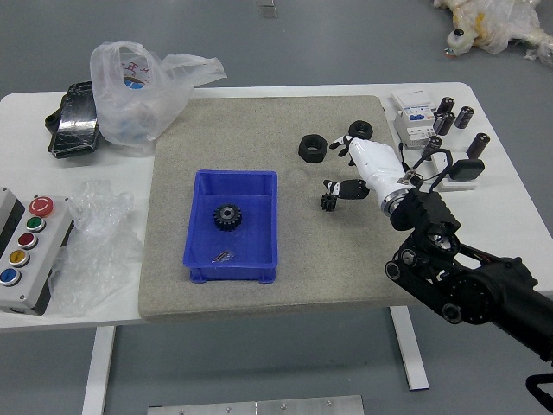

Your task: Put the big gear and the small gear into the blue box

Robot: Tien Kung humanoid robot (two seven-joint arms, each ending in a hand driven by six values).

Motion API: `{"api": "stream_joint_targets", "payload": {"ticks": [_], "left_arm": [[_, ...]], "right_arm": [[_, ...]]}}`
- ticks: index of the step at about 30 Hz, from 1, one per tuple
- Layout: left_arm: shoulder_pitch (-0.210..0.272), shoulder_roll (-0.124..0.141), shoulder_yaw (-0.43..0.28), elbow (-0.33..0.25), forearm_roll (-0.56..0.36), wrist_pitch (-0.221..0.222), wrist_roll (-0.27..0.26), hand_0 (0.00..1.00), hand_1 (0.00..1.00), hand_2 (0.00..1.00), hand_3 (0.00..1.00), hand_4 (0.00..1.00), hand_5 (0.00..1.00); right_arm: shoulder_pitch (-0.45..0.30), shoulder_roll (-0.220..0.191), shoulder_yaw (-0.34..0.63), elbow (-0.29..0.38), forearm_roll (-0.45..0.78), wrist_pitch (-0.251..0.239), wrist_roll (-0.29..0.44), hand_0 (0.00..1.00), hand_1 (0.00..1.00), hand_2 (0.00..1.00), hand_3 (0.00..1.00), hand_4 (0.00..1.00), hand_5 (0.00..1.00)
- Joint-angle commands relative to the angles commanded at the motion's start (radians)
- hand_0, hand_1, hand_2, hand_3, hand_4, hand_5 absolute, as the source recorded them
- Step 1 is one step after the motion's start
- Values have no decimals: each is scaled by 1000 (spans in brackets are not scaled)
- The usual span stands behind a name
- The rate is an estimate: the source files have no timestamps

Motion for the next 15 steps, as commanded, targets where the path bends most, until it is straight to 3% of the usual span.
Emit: {"api": "stream_joint_targets", "payload": {"ticks": [14, 15], "left_arm": [[-1, 2, -5, 1, 6, -3, 1, 723, 607, 558, 749, 731, 451], [-1, 2, -5, 1, 6, -3, 1, 723, 607, 558, 749, 732, 454]], "right_arm": [[2, 13, -89, -42, 55, 4, 1, 500, 579, 664, 754, 841, 241], [3, 14, -96, -46, 58, 4, 1, 491, 565, 600, 725, 839, 261]]}}
